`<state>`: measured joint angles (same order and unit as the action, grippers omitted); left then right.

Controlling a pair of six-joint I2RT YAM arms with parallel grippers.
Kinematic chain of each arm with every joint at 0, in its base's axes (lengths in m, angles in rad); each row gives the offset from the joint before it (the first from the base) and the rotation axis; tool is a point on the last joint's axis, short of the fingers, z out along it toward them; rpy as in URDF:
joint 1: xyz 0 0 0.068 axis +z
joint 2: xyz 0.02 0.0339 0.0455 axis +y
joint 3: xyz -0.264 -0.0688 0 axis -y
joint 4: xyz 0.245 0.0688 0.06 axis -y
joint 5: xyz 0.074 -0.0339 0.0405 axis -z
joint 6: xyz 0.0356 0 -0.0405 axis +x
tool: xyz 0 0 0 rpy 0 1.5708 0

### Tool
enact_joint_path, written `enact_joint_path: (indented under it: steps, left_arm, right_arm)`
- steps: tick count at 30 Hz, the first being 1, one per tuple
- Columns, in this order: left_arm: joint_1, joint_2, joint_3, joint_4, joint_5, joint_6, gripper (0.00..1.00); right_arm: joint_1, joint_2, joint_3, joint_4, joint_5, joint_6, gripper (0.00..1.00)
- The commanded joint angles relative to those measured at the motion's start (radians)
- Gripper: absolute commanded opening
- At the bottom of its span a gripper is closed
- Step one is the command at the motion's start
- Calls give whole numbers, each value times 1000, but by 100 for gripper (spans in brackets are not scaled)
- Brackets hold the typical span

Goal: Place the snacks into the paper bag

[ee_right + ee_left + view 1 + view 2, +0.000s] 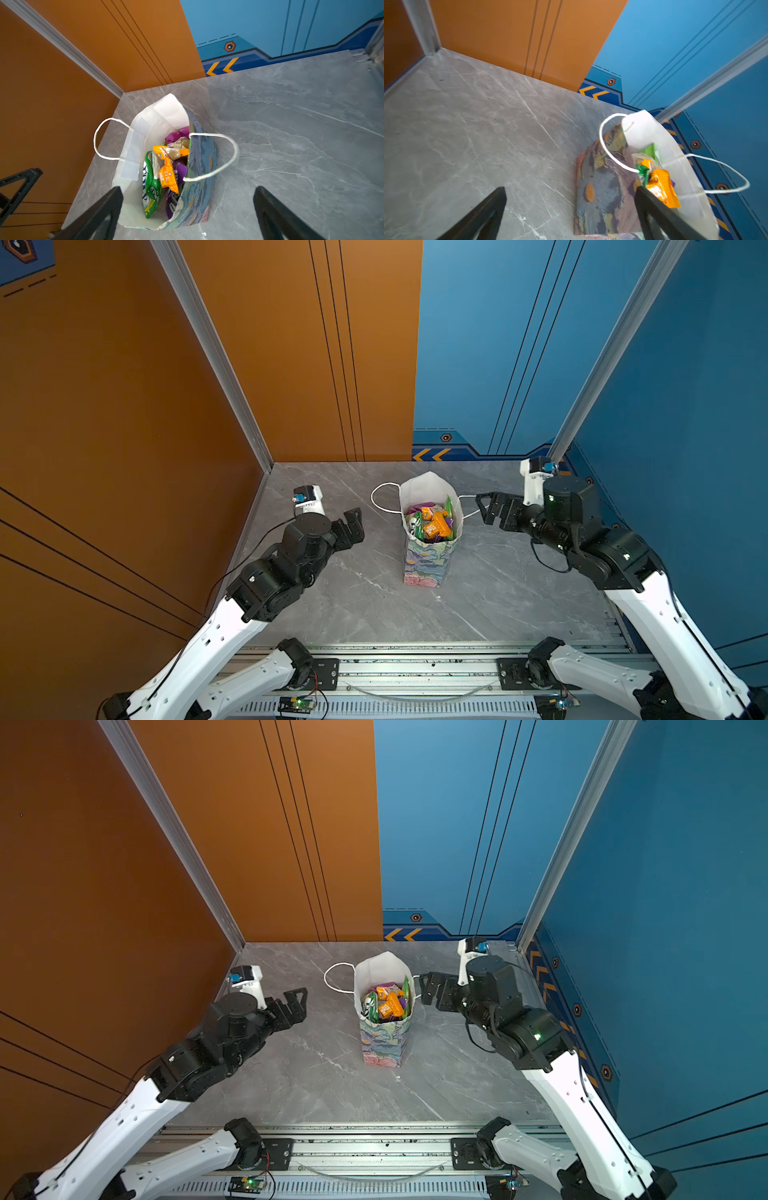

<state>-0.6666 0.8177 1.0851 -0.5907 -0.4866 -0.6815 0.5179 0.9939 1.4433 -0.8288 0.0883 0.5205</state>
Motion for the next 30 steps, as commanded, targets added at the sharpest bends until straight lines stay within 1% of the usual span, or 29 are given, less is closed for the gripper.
enact_joint_path:
  steps: [1,6,9,12,14,17,21,23,25,27,30]
  left_arm:
    - [50,-59,-102,57,-97,-12,98]
    - [142,-111,-266,170,-124,11,98]
    - [211,-102,-348,229,-128,-10,98]
    - [268,-91,-445,339,-147,2,98]
    - [295,-79,-505,440,-151,70,98]
    - [302,-59,-593,624,-131,266,98]
    - [308,-14,-632,725,-177,415,98]
    - [318,11,-643,754,-189,464,98]
    - [331,39,-663,780,-206,476,98]
    - [346,71,-695,841,-216,489,98]
    - [359,137,-738,957,-228,526,98]
  right_arm:
    - [-47,-79,-59,-11,71,-3,100]
    - [-130,-206,-202,46,158,-46,100]
    - [-174,-279,-334,148,212,-78,100]
    - [-218,-326,-467,247,262,-102,100]
    - [-251,-331,-534,289,271,-116,100]
    - [-303,-318,-626,358,254,-147,100]
    - [-350,-291,-749,468,257,-190,100]
    - [-363,-285,-809,532,260,-219,100]
    - [-371,-279,-865,598,266,-249,100]
    - [-377,-271,-915,660,272,-288,100]
    - [-384,-246,-961,719,289,-306,100]
